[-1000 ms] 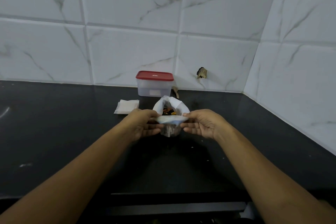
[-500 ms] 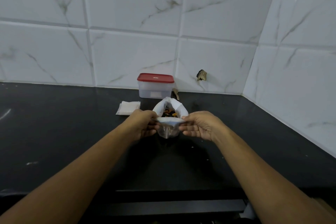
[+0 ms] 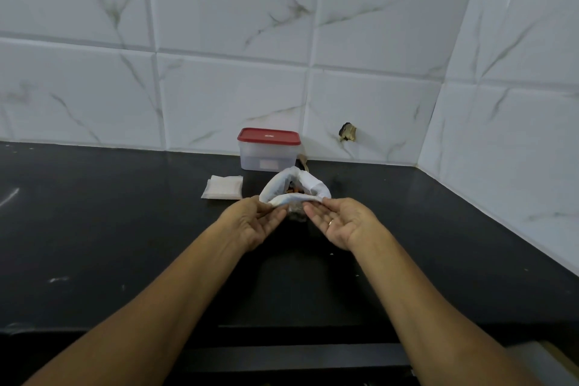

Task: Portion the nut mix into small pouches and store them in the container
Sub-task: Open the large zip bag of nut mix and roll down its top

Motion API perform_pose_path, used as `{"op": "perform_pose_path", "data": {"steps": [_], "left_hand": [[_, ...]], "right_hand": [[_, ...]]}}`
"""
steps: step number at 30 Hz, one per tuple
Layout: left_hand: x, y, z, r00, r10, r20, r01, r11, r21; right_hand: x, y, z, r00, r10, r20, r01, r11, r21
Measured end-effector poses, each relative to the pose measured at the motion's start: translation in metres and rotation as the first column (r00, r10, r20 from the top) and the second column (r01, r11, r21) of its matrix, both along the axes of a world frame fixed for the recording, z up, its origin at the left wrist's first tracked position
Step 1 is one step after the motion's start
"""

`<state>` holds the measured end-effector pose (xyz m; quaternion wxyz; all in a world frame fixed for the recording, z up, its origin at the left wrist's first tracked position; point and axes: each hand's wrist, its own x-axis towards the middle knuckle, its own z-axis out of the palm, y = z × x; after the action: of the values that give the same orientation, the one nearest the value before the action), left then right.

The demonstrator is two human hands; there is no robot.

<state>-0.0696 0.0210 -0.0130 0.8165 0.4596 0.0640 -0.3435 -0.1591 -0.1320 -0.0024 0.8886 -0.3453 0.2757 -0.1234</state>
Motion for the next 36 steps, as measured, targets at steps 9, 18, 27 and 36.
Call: {"op": "perform_pose_path", "data": {"steps": [9, 18, 27, 36], "left_hand": [[-0.006, 0.006, 0.001, 0.976, -0.201, 0.083, 0.191, 0.975, 0.109], [0.001, 0.001, 0.002, 0.928, -0.247, 0.281, 0.114, 0.902, 0.417], [0.002, 0.001, -0.002, 0.938, -0.301, 0.173, 0.226, 0.908, 0.352], [0.016, -0.012, 0.005, 0.849, -0.228, 0.476, -0.027, 0.881, 0.471]], "right_hand": [[0.0, -0.005, -0.002, 0.993, 0.089, -0.079, -0.093, 0.994, -0.053], [-0.003, -0.011, -0.002, 0.995, 0.043, -0.093, -0.063, 0.972, -0.224], [-0.004, -0.023, -0.012, 0.959, 0.158, -0.234, -0.233, 0.911, -0.341], [0.015, -0.029, -0.003, 0.969, -0.032, -0.246, -0.191, 0.537, -0.822]]}}
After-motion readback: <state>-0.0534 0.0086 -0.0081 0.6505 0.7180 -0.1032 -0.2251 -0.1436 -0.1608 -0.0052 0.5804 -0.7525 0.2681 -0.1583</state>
